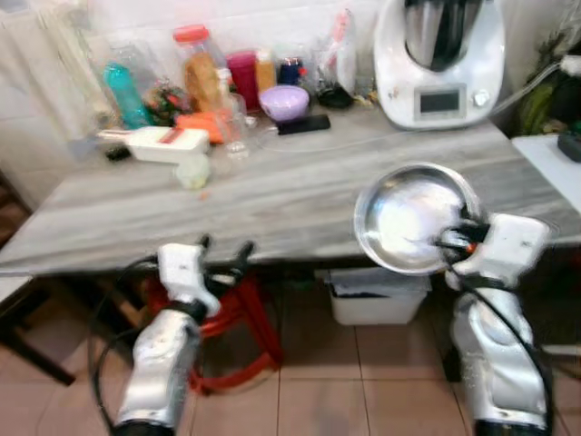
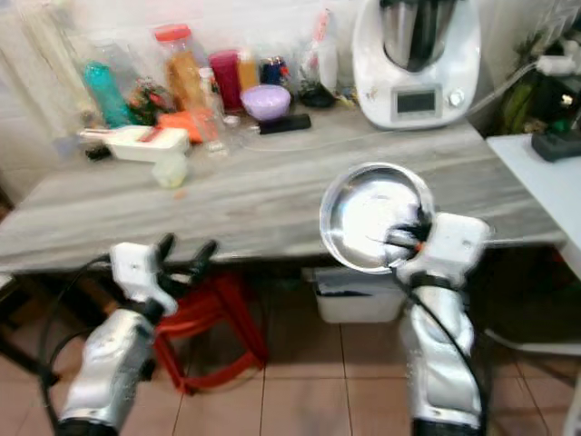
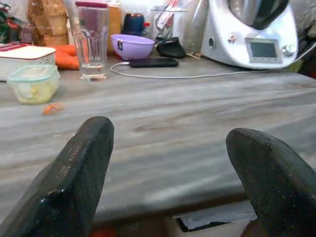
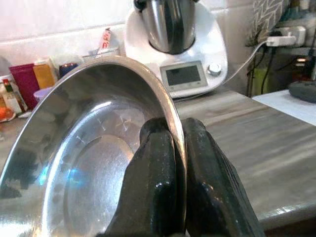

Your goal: Setting the table

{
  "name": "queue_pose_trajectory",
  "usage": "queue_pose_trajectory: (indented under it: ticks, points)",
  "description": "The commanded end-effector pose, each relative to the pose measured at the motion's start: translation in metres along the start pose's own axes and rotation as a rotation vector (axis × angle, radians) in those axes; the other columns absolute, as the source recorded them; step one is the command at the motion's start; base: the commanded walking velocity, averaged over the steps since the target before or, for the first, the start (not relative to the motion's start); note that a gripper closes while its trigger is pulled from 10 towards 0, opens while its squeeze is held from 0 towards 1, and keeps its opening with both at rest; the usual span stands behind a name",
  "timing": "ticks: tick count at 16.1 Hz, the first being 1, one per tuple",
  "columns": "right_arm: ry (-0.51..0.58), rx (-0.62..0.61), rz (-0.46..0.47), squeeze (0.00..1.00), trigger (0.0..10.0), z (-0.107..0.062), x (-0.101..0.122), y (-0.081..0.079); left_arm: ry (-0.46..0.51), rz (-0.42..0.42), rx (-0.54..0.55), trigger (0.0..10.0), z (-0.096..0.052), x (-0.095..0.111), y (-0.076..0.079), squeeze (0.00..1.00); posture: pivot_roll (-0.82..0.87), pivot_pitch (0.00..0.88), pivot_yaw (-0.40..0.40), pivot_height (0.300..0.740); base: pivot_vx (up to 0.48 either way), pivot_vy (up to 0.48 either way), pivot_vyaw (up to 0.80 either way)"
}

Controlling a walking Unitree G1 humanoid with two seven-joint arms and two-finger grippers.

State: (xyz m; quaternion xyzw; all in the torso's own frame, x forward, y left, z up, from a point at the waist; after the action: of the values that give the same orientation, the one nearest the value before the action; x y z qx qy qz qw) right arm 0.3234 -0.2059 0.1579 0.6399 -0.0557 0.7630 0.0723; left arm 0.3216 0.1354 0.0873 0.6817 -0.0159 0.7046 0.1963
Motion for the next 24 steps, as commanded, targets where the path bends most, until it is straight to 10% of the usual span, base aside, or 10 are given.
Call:
queue_pose_trajectory:
  ticks: [1, 15, 24]
  points:
    - [0.032, -0.028, 0.012, 0.0, 10.0, 0.004, 0.009, 0.006, 0.017, 0.004, -0.022, 10.0, 0.004, 0.006, 0.005, 0.0, -0.09, 0.0, 0.11, 0.74, 0.398, 0.0, 0.0]
    - [-0.003, -0.009, 0.04, 0.0, 10.0, 0.007, 0.001, 0.005, 0.0, 0.039, 0.093, 10.0, -0.006, 0.001, -0.013, 0.0, -0.08, 0.016, 0.122, 0.74, 0.187, 0.0, 0.07]
    - [-0.127, 0.069, 0.198, 0.0, 10.0, 0.037, -0.017, -0.041, -0.093, -0.017, -0.178, 10.0, -0.028, -0.012, 0.014, 0.0, -0.07, 0.035, 0.114, 0.74, 0.0, 0.0, 0.0]
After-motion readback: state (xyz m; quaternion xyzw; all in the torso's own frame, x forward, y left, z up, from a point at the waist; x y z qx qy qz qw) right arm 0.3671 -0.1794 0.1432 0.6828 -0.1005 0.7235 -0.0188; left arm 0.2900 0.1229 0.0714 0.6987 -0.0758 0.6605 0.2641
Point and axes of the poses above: a point about 5 cm out from each wrist's last joint towards the gripper, its own z axis pointing out of the wrist towards the gripper, its own x axis along the axis of the wrist's last joint, y = z × x, the point moved 4 cm from there along z, pointing out of the wrist towards the gripper, and after that the axes turned 4 degrees about -z, right-handed, at the moved point
